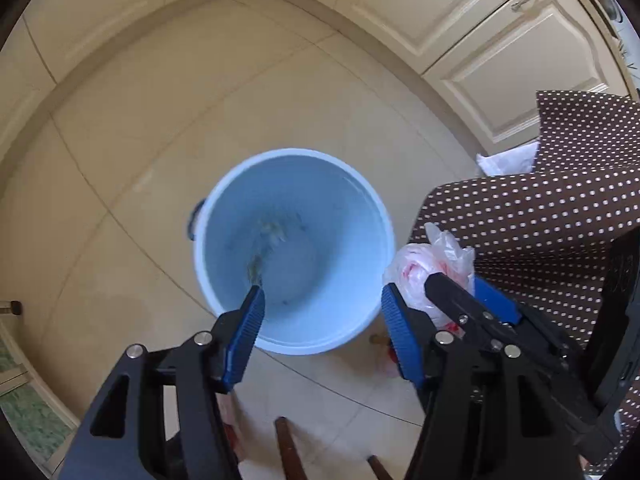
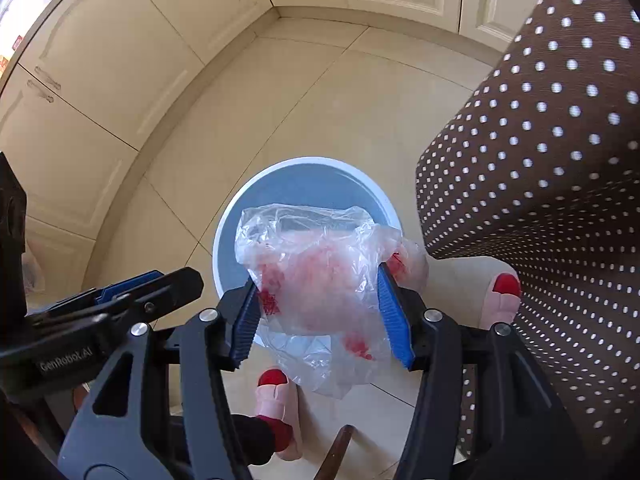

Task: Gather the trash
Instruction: 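Carry both held bags over the blue bucket, then open both tools to drop the bags into the blue bucket, then return both tools to the table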

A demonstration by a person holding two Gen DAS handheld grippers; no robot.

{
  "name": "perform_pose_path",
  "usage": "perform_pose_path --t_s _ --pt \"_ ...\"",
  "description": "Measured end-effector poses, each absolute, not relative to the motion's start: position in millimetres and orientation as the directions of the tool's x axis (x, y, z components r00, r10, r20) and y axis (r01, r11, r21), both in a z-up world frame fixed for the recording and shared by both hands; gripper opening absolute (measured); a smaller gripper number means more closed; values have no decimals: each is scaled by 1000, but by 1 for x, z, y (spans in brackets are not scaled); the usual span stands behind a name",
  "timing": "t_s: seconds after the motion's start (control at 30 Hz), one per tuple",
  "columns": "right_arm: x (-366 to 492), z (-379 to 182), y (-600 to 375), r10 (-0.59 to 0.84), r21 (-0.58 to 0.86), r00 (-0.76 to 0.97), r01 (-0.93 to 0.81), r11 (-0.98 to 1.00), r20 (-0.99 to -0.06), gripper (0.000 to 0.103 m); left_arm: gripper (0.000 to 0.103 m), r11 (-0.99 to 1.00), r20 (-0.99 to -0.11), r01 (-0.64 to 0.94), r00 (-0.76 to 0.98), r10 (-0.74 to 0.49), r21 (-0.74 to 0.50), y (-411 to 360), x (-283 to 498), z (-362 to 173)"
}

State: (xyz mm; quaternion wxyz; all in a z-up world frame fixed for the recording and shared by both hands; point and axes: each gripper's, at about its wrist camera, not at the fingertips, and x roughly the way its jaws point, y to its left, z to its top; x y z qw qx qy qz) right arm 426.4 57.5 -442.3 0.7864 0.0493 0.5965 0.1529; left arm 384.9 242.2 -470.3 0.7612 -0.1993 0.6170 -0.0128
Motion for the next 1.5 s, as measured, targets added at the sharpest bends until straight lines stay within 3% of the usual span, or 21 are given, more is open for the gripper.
perform_pose_path --t_s 0.47,0.97,1.23,1.5 --pt "437 -457 92 321 274 250 -203 940 -914 59 63 897 -938 -324 268 -218 -301 278 381 -467" --pt "428 -418 89 313 250 305 -229 941 -899 68 66 875 -908 -330 345 -238 -354 284 368 -442" --pt "394 -351 70 301 191 414 -287 939 -859 68 66 876 -886 -311 402 -231 -370 274 334 -404" --pt "326 -239 30 268 70 631 -321 945 -728 68 66 896 -778 -186 585 -229 -403 227 288 -296"
